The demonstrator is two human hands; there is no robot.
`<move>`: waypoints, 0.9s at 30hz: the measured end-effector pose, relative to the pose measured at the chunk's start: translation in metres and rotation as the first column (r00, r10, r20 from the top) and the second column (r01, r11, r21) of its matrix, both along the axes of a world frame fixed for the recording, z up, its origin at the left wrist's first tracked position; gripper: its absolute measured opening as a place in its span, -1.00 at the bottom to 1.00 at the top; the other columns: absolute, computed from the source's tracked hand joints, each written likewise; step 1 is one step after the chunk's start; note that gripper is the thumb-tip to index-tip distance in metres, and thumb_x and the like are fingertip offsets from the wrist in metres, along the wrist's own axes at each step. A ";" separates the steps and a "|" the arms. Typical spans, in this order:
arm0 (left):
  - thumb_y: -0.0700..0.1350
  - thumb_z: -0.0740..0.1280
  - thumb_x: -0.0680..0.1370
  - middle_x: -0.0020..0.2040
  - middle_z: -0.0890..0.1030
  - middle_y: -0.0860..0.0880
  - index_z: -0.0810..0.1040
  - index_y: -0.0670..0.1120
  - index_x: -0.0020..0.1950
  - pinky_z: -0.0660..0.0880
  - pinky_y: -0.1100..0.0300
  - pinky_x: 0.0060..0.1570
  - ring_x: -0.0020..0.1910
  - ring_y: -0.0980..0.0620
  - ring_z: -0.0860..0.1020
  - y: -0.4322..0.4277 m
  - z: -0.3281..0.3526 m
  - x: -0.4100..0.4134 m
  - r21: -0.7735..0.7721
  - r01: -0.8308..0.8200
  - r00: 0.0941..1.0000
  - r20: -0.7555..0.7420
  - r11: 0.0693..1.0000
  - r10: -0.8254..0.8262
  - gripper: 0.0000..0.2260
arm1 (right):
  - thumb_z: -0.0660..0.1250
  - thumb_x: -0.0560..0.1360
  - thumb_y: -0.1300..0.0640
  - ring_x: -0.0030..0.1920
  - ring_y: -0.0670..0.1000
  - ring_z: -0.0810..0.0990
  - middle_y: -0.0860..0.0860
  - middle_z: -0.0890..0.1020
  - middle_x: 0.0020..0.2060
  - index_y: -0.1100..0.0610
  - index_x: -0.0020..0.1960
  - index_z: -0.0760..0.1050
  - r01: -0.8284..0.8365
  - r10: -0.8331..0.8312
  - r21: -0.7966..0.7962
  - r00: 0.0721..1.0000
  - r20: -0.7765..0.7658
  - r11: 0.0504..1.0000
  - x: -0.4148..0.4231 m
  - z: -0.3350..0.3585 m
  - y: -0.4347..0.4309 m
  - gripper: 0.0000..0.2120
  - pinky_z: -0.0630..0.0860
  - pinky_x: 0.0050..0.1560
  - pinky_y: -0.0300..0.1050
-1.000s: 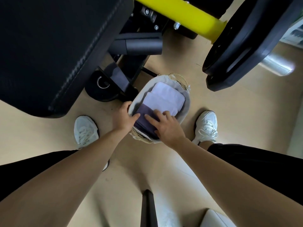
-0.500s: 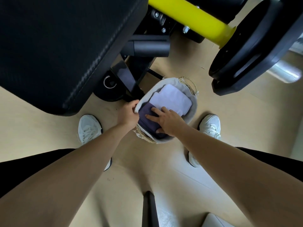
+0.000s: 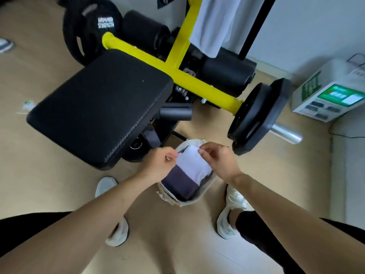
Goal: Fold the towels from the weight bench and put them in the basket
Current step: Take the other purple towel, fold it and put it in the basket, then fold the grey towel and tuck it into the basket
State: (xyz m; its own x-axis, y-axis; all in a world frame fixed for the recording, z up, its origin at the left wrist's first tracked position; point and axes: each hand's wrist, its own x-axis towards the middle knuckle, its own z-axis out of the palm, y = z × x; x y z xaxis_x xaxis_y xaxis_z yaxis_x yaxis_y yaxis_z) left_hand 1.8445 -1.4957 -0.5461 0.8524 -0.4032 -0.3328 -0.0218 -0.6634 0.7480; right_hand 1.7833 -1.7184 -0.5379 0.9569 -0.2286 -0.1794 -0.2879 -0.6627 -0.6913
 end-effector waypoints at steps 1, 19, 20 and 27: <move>-0.18 0.38 0.55 -0.01 0.72 0.12 0.70 0.03 0.12 0.61 0.03 0.09 -0.01 0.09 0.67 -0.002 0.022 0.000 -0.031 0.039 0.996 0.077 0.999 -0.037 -0.79 | 0.40 0.55 -0.03 -0.17 -0.07 0.65 -0.09 0.72 -0.16 0.00 0.00 0.66 0.046 -0.050 0.057 0.996 0.073 0.997 0.004 0.020 -0.001 -0.86 0.57 -0.05 -0.14; 0.14 0.40 0.53 0.45 0.50 0.03 0.51 0.07 0.46 0.45 -0.06 0.23 0.38 -0.13 0.45 0.035 0.101 0.055 0.393 -0.085 0.838 0.525 0.916 -0.148 -0.50 | 0.40 0.57 0.16 -0.07 0.13 0.65 0.09 0.59 0.08 0.18 0.27 0.37 0.262 -0.479 0.630 0.855 0.200 0.731 0.211 0.226 -0.008 -0.66 0.66 -0.18 -0.10; 0.15 0.37 0.55 0.46 0.49 0.05 0.48 0.08 0.48 0.44 -0.04 0.24 0.39 -0.11 0.43 0.036 0.104 0.056 0.374 -0.079 0.848 0.513 0.924 -0.135 -0.50 | 0.39 0.58 0.17 -0.13 0.11 0.66 0.13 0.61 0.03 0.19 0.21 0.42 0.299 -0.531 0.652 0.826 0.189 0.697 0.218 0.229 -0.006 -0.74 0.67 -0.18 -0.10; 0.13 0.32 0.58 0.39 0.54 0.10 0.45 0.09 0.48 0.46 0.00 0.22 0.35 -0.07 0.44 0.040 0.118 0.062 0.253 -0.054 0.905 0.421 0.966 -0.060 -0.54 | 0.36 0.51 0.06 -0.29 0.05 0.42 0.05 0.45 -0.33 0.20 -0.19 0.40 0.404 -0.536 0.361 0.717 0.446 0.841 0.161 0.212 0.027 -0.75 0.47 -0.27 0.11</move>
State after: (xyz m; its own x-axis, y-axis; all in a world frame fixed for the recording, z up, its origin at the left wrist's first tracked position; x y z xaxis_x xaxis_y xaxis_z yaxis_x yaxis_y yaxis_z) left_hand 1.9066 -1.4557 -0.4277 0.9335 -0.3569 -0.0331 -0.2996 -0.8276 0.4746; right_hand 1.9444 -1.6915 -0.3256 0.6956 -0.6908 0.1975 -0.0813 -0.3488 -0.9337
